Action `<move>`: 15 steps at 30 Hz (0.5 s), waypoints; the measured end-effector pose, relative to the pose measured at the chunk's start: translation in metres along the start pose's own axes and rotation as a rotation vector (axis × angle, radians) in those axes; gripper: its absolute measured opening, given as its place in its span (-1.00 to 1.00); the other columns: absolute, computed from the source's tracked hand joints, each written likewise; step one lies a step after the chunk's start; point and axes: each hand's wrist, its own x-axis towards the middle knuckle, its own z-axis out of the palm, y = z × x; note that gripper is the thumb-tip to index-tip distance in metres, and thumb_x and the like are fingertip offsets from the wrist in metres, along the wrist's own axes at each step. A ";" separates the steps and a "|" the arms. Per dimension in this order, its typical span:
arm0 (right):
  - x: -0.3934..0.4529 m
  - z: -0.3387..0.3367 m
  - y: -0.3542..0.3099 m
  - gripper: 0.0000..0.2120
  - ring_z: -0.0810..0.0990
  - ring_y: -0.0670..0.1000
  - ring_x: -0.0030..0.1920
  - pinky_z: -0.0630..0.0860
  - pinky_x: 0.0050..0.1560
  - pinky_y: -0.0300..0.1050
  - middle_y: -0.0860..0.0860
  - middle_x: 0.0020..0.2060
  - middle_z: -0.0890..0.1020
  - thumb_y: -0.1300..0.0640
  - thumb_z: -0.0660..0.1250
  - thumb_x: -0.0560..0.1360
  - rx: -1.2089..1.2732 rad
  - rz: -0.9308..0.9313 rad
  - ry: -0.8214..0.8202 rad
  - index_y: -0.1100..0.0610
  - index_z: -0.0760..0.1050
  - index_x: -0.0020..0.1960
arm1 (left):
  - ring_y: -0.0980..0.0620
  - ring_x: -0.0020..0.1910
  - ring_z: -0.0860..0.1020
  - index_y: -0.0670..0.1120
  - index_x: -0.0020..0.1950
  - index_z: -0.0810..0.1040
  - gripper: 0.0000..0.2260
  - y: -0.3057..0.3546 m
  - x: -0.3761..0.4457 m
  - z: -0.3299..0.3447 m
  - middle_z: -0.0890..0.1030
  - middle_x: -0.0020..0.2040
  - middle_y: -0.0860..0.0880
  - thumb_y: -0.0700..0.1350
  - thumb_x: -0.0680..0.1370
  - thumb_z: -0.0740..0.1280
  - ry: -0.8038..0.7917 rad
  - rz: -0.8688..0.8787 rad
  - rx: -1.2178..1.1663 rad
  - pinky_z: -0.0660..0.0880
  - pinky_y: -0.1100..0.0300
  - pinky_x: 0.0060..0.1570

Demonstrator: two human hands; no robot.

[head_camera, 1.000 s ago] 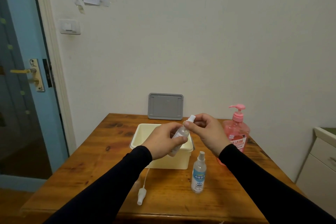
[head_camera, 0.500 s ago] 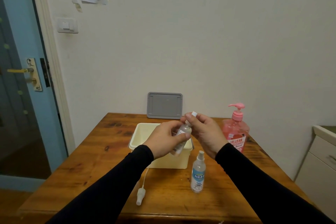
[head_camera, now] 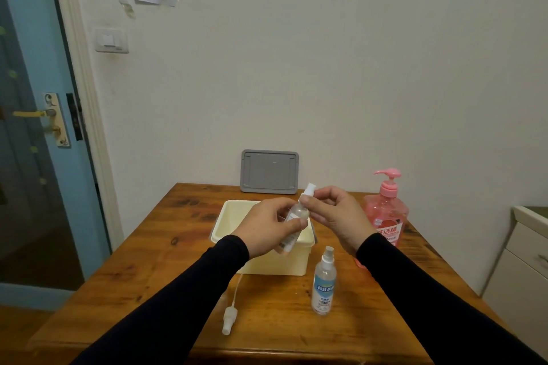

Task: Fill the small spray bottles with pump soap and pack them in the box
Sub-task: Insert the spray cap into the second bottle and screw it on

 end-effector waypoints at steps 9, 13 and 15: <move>0.000 0.010 -0.006 -0.66 0.64 0.18 0.01 0.57 -0.04 -0.08 0.20 -0.05 0.67 0.05 0.47 0.40 0.221 0.069 -0.138 0.21 0.58 0.09 | 0.22 -0.06 0.56 0.18 0.12 0.50 -0.80 0.002 0.000 0.003 0.60 -0.04 0.20 0.06 0.51 0.36 0.000 0.012 -0.025 0.49 0.36 -0.16; -0.001 0.006 -0.006 -0.66 0.63 0.15 0.05 0.54 0.12 -0.02 0.16 -0.08 0.68 -0.01 0.32 0.52 0.212 0.093 -0.162 0.25 0.59 0.09 | 0.19 -0.04 0.56 0.14 0.15 0.51 -0.77 -0.001 0.001 0.000 0.60 -0.02 0.19 0.07 0.50 0.37 0.020 -0.012 -0.051 0.48 0.36 -0.17; -0.003 0.004 -0.005 -0.70 0.62 0.15 0.09 0.53 0.14 0.00 0.21 0.01 0.66 0.04 0.27 0.56 0.172 0.088 -0.158 0.25 0.57 0.12 | 0.18 -0.05 0.56 0.14 0.15 0.51 -0.76 -0.003 0.002 -0.001 0.60 -0.02 0.18 0.07 0.50 0.38 0.031 -0.031 -0.045 0.48 0.36 -0.18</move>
